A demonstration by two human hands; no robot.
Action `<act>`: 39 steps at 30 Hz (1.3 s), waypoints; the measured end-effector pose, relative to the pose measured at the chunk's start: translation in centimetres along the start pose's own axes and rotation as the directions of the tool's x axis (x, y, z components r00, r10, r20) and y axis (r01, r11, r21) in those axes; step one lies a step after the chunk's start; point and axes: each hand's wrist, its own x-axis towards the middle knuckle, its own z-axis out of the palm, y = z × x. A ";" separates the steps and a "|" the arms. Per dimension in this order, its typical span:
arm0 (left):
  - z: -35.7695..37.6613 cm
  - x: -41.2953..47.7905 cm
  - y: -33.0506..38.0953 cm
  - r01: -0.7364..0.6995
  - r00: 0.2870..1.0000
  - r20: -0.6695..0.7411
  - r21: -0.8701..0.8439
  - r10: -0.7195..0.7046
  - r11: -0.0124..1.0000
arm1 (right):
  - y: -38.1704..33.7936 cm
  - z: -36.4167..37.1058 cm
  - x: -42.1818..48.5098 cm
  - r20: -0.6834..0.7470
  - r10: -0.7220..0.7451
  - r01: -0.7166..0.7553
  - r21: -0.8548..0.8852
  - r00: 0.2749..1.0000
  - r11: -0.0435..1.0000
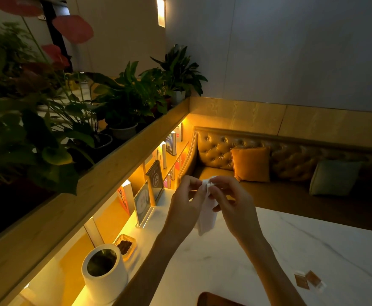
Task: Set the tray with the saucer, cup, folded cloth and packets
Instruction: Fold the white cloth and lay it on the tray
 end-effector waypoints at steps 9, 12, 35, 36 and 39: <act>-1.2 -0.4 0.7 0.115 0.992 0.064 -0.041 -0.113 0.992 | -0.4 -1.0 1.0 0.167 -0.033 0.040 -0.039 0.985 0.998; -1.3 -0.5 0.7 0.165 0.983 0.083 -0.044 -0.161 0.985 | -0.5 -1.1 1.0 0.196 -0.111 0.129 -0.079 0.974 0.989; -0.7 -1.3 0.2 0.137 0.987 0.068 0.092 -0.143 0.986 | -1.5 -3.0 0.5 0.279 -0.229 0.323 -0.361 0.933 0.875; -0.7 -1.3 0.3 0.139 0.987 0.071 0.088 -0.146 0.986 | -1.5 -2.9 0.5 0.272 -0.228 0.320 -0.371 0.935 0.872; -0.7 -1.6 0.4 0.135 0.986 0.088 0.071 -0.141 0.988 | -1.6 -2.9 0.5 0.255 -0.222 0.309 -0.381 0.941 0.872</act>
